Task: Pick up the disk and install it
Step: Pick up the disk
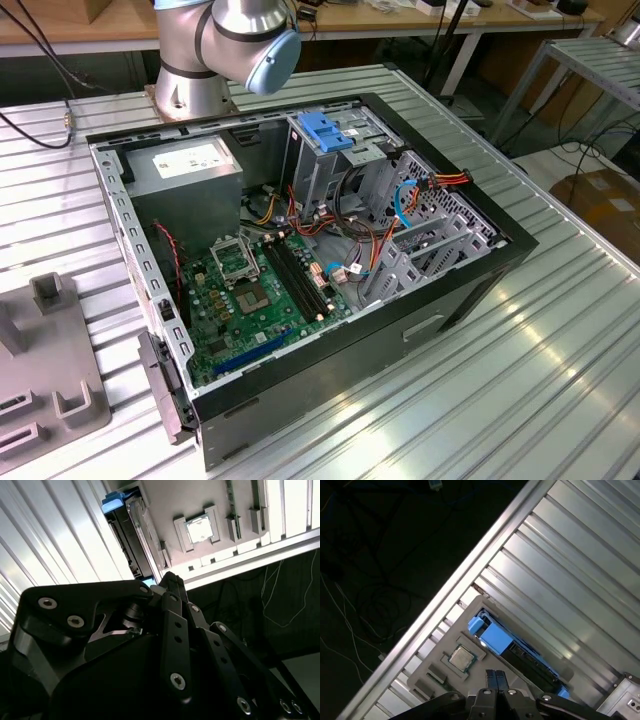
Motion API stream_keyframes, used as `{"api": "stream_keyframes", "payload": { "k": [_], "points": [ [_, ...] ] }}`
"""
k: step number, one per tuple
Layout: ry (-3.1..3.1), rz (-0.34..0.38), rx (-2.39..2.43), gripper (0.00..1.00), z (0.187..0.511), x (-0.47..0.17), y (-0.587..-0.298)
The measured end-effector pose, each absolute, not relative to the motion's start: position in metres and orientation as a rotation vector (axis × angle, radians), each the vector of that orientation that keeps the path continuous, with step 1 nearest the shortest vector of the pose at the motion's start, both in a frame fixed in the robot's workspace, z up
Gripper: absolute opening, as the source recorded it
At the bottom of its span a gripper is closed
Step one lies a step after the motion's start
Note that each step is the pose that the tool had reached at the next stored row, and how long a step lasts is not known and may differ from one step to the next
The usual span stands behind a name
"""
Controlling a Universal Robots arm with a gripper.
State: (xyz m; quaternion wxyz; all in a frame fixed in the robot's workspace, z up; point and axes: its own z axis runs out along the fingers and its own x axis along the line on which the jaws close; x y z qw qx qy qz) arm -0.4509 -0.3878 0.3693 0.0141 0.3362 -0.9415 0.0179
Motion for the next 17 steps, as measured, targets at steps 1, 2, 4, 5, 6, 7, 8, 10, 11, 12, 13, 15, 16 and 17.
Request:
{"api": "stream_keyframes", "payload": {
  "k": [1, 2, 4, 5, 6, 7, 8, 10, 11, 12, 13, 15, 16, 17],
  "points": [
    [-2.929, 0.056, 1.053, 0.1, 0.3693, -0.4509, -0.3878],
    [-2.927, 0.056, 1.061, 0.1, 0.3693, -0.4509, -0.3878],
    [-2.923, 0.056, 1.07, 0.1, 0.3693, -0.4509, -0.3878],
    [-2.919, 0.056, 1.081, 0.1, 0.3693, -0.4509, -0.3878],
    [-2.917, 0.056, 1.088, 0.1, 0.3693, -0.4509, -0.3878],
    [-2.914, 0.057, 1.097, 0.1, 0.3693, -0.4509, -0.3879],
    [-2.908, 0.057, 1.112, 0.1, 0.3693, -0.4509, -0.3878],
    [-2.899, 0.057, 1.137, 0.1, 0.3693, -0.4509, -0.3878],
    [-2.894, 0.057, 1.149, 0.1, 0.3693, -0.4509, -0.3878],
    [-2.889, 0.057, 1.163, 0.1, 0.3693, -0.4509, -0.3878],
    [-2.877, 0.058, 1.194, 0.1, 0.3693, -0.4509, -0.3878],
    [-2.863, 0.058, 1.228, 0.1, 0.3693, -0.4509, -0.3878],
    [-2.844, 0.059, 1.273, 0.1, 0.3693, -0.4509, -0.3878],
    [-2.83, 0.06, 1.305, 0.1, 0.3693, -0.4509, -0.3878]
  ]
}}
